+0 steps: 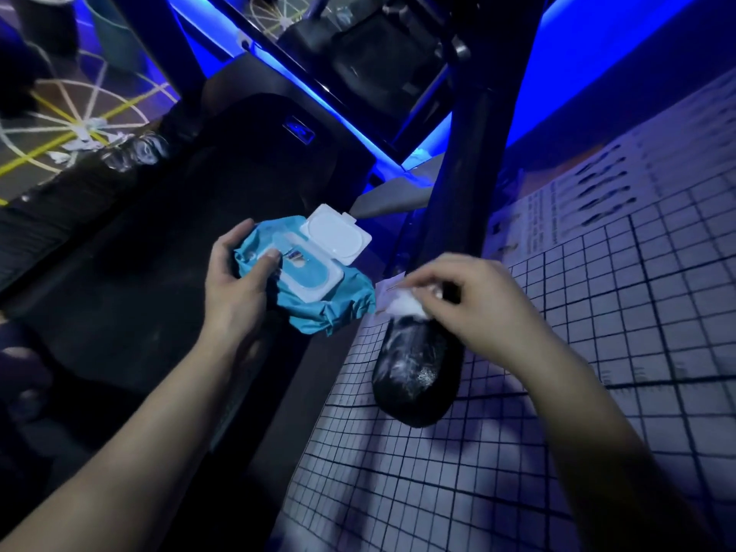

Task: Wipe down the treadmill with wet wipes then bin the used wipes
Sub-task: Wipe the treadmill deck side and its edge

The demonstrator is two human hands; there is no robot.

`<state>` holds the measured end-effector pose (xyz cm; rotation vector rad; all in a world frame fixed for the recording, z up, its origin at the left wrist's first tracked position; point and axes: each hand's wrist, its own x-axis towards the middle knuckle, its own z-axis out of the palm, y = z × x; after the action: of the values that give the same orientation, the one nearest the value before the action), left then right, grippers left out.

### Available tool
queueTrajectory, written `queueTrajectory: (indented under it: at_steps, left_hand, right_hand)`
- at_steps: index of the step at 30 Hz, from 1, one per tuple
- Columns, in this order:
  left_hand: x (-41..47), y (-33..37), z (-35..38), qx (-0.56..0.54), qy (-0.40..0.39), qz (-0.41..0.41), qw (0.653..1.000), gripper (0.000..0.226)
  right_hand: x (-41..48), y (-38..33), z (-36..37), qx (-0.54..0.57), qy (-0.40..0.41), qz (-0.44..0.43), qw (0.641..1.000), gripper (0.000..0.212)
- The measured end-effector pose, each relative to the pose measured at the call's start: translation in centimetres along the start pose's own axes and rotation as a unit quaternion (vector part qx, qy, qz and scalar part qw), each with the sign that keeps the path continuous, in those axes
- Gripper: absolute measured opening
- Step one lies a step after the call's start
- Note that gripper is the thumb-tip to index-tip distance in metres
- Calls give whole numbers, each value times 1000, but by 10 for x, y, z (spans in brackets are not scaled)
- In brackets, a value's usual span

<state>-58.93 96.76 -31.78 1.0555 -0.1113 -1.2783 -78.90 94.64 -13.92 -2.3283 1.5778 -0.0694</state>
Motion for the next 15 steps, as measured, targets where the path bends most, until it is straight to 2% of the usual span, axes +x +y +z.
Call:
queueTrajectory:
  at_steps: [3,7,15]
  left_hand:
    - [-3,-2,10,4,-5,15,1000,44]
    - [-1,-2,16,6,5,23,1000,43]
    - [6,6,19,19,3,50,999,41]
  right_hand:
    - [27,20,4,-133,22,0,991,21]
    - [32,25,8,-253,-77,-18,964,25]
    - [7,-10,4,-177,-237,-58,953,23]
